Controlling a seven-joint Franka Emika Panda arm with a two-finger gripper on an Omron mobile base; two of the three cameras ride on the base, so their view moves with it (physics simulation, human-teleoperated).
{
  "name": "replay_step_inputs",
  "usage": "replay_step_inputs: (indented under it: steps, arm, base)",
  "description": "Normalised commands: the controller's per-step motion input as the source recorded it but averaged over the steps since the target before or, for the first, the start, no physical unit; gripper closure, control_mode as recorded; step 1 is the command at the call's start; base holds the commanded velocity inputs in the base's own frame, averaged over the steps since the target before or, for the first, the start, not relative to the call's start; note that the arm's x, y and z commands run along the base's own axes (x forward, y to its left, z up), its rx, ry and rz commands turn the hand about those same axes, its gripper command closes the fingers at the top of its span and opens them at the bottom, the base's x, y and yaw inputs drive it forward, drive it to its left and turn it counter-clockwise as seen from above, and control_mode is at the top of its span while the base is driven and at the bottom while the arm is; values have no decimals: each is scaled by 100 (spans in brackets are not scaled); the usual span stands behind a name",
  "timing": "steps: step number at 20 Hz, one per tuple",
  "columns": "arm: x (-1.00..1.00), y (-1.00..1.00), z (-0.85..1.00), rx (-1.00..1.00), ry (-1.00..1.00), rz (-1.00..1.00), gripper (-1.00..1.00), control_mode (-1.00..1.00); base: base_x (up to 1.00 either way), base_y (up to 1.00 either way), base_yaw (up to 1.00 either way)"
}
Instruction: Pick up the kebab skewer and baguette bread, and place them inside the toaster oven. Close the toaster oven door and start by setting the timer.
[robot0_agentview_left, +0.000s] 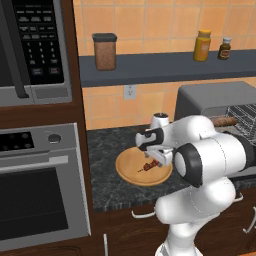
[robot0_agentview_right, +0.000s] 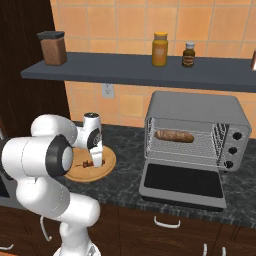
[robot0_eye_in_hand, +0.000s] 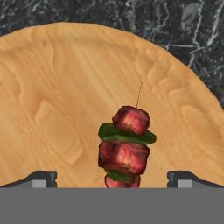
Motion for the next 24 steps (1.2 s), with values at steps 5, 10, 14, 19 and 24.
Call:
replay_step_inputs:
  steps: [5,10,14,19,24]
  arm:
    - [0,-4,-17,0,0,0,-100,-100]
    - [0,0,-21,0,0,0,100,-100]
    - [0,0,0,0,0,0,100,-100]
    - [0,0,-1,0,0,0,100,-100]
    - [0,-17,22,0,-1,0,100,-100]
  base:
    - [0,0,0]
    - [0,0,0]
    - [0,0,0]
    - [0,0,0]
    - [0,0,0]
